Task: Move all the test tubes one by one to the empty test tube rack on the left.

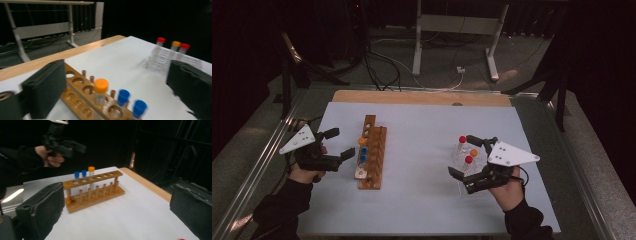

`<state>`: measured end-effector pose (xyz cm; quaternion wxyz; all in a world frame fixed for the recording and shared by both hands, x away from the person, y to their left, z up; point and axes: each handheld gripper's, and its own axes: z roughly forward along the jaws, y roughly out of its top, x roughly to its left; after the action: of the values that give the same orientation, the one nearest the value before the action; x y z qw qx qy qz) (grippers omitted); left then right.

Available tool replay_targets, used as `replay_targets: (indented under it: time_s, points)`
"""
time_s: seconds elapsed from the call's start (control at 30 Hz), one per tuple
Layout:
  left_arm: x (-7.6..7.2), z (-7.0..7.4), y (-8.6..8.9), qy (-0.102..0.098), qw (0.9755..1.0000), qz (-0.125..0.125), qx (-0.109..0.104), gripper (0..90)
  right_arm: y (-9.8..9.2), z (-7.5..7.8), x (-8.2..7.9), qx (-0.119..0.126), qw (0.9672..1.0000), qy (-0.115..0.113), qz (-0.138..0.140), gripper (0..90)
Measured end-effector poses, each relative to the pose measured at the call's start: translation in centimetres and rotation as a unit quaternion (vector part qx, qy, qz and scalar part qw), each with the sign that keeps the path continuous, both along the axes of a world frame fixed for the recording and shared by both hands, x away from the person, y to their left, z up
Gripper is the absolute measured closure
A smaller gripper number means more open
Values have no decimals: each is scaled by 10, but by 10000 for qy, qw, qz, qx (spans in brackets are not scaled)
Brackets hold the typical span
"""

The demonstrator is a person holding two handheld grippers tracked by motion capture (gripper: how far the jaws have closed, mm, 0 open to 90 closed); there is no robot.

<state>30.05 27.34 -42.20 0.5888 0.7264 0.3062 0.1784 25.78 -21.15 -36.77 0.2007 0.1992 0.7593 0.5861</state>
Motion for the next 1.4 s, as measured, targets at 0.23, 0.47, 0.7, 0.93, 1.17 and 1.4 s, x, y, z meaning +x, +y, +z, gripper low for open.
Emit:
replay_targets:
  time_s: [0.23,0.47,0.7,0.93,1.17,1.4]
  points:
    - [-19,-4,9,-129,9998,96,-118,24,-33,6,12,-36,9986,219,-477,36]
    - [-28,-9,13,-161,9997,107,-132,24,-59,-8,24,-35,9942,501,-951,146]
    - [-30,-12,14,-189,9996,126,-148,24,-84,-42,37,-101,9892,949,-1109,297]
    - [-28,-16,13,-73,9998,52,-196,24,-91,-77,43,-223,9848,1360,-1055,409]
    - [-28,-18,15,-89,9997,73,-223,24,-86,-97,48,-406,9831,1523,-931,500]
    - [-28,-20,16,-60,9997,83,-208,24,-79,-102,52,-486,9843,1494,-808,590]
